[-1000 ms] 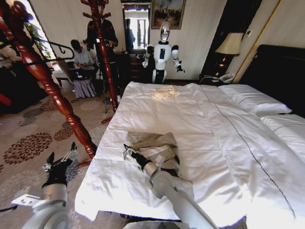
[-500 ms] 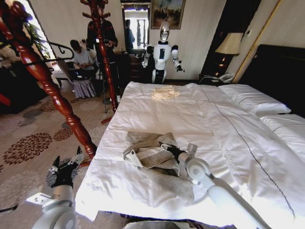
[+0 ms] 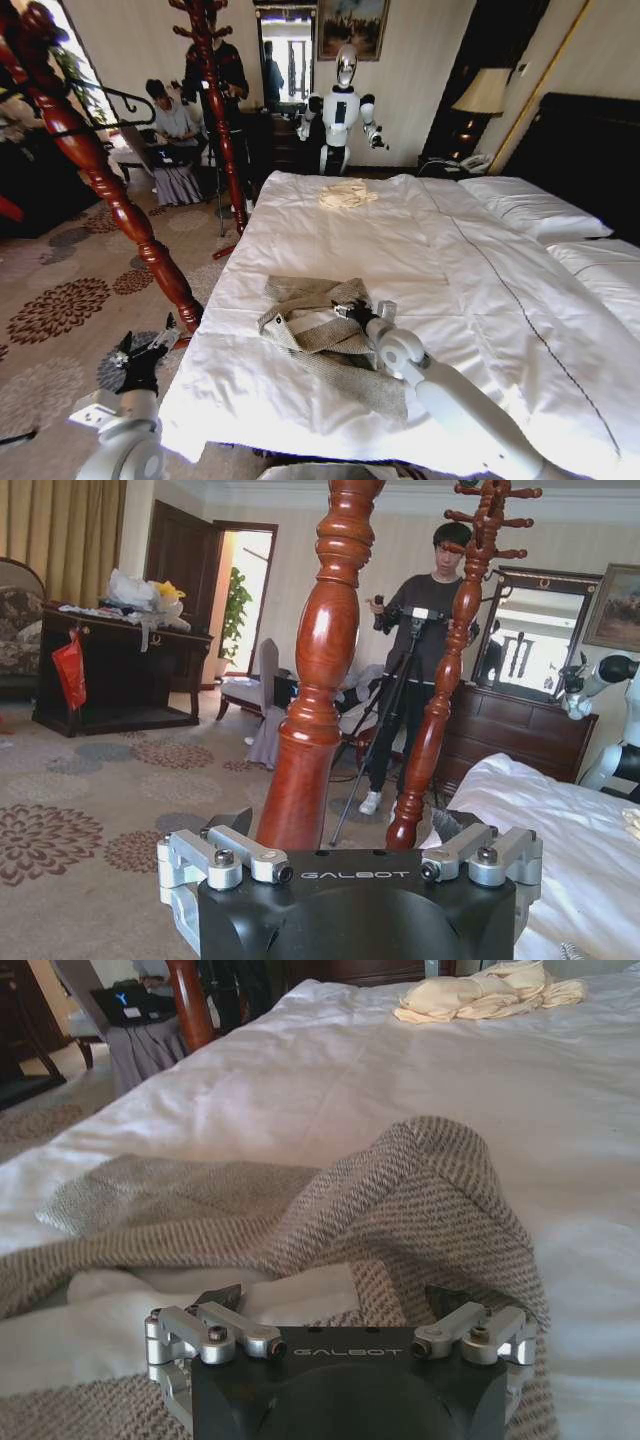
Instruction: Pick up the clothes from the bed and hang them on the clothes hanger.
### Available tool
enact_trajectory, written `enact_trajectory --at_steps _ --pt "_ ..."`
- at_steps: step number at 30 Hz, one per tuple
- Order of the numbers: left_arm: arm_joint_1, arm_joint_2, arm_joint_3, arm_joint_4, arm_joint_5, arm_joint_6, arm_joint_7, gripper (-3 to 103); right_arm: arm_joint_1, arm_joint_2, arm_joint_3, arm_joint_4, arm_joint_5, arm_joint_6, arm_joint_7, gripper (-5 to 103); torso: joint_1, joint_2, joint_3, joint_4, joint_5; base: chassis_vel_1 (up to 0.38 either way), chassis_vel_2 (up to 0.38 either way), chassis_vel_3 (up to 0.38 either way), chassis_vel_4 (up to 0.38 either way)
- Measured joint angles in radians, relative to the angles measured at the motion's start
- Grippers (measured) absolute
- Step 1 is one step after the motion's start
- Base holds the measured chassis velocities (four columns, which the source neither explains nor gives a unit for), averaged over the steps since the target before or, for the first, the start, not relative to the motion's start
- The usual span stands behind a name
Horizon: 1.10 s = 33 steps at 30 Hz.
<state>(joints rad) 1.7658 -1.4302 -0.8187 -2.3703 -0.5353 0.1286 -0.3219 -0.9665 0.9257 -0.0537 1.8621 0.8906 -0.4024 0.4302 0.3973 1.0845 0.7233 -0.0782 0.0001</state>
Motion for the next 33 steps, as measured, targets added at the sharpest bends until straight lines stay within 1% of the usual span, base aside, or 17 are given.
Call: enact_trajectory --at_steps 1,6,7,8,9,13,20,23,25,26,28,30,31,33 --pt "-0.001 0.000 0.002 -0.001 0.000 0.001 -0.001 100 -0.015 -0.005 -0.001 -0.002 -0.024 -0.008 0.001 100 0.000 0.000 0.000 0.0001 0.0001 0.000 0.000 0.000 0.000" --pt "-0.001 0.003 0.004 -0.001 0.002 0.002 -0.002 100 -0.050 -0.015 0.008 0.004 -0.047 -0.028 0.017 100 0.000 0.000 0.000 0.0000 0.0001 0.000 0.000 0.000 0.000" --pt "0.000 0.005 0.004 -0.002 0.002 0.003 -0.002 100 -0.064 -0.021 0.013 0.015 -0.045 -0.045 0.036 100 0.000 0.000 0.000 0.0001 0.0001 0.000 0.000 0.000 0.000" --pt "0.000 0.009 0.001 -0.002 0.002 0.003 -0.003 100 -0.076 -0.026 0.018 0.029 -0.035 -0.066 0.058 100 0.000 0.000 0.000 0.0002 0.0001 0.000 0.000 0.000 0.000" --pt "0.000 0.009 0.001 -0.002 0.002 0.003 -0.003 100 -0.076 -0.026 0.018 0.029 -0.035 -0.066 0.058 100 0.000 0.000 0.000 0.0002 0.0001 0.000 0.000 0.000 0.000" --pt "0.000 0.015 -0.004 -0.008 0.002 0.005 -0.005 100 -0.127 -0.041 0.036 0.093 0.040 -0.132 0.143 100 0.000 0.000 0.000 0.0001 0.0000 0.000 0.000 0.000 0.000" --pt "0.002 0.009 -0.002 -0.016 0.002 0.008 -0.008 100 -0.175 -0.060 0.061 0.180 0.048 -0.150 0.164 100 0.000 0.000 0.000 0.0000 0.0000 0.000 0.000 0.000 0.000" --pt "0.003 0.006 -0.001 -0.020 0.005 0.008 -0.009 100 -0.180 -0.061 0.077 0.196 0.019 -0.133 0.149 100 0.000 0.000 0.000 0.0001 0.0000 0.000 0.000 0.000 0.000" --pt "0.005 0.004 0.000 -0.022 0.009 0.009 -0.010 100 -0.180 -0.059 0.095 0.191 -0.053 -0.069 0.092 100 0.000 0.000 0.000 0.0001 0.0000 0.000 0.000 0.000 0.000" --pt "0.005 0.004 0.000 -0.022 0.009 0.009 -0.010 100 -0.180 -0.059 0.095 0.191 -0.053 -0.069 0.092 100 0.000 0.000 0.000 0.0001 0.0000 0.000 0.000 0.000 0.000" --pt "0.008 0.000 0.001 -0.024 0.016 0.009 -0.011 100 -0.174 -0.054 0.101 0.173 -0.101 -0.002 0.034 100 0.000 0.000 0.000 0.0001 0.0001 0.000 0.000 0.000 0.000" --pt "0.010 -0.004 0.003 -0.027 0.020 0.009 -0.011 100 -0.163 -0.049 0.098 0.145 -0.114 0.052 -0.015 100 0.000 0.000 0.000 0.0002 0.0000 0.000 0.000 0.000 0.000" --pt "0.010 -0.004 0.003 -0.027 0.020 0.009 -0.011 100 -0.163 -0.049 0.098 0.145 -0.114 0.052 -0.015 100 0.000 0.000 0.000 0.0002 0.0000 0.000 0.000 0.000 0.000" --pt "0.012 -0.008 0.005 -0.031 0.022 0.010 -0.012 100 -0.152 -0.044 0.087 0.102 -0.155 0.090 -0.055 100 0.000 0.000 0.000 0.0002 0.0001 0.000 0.000 0.000 0.000"
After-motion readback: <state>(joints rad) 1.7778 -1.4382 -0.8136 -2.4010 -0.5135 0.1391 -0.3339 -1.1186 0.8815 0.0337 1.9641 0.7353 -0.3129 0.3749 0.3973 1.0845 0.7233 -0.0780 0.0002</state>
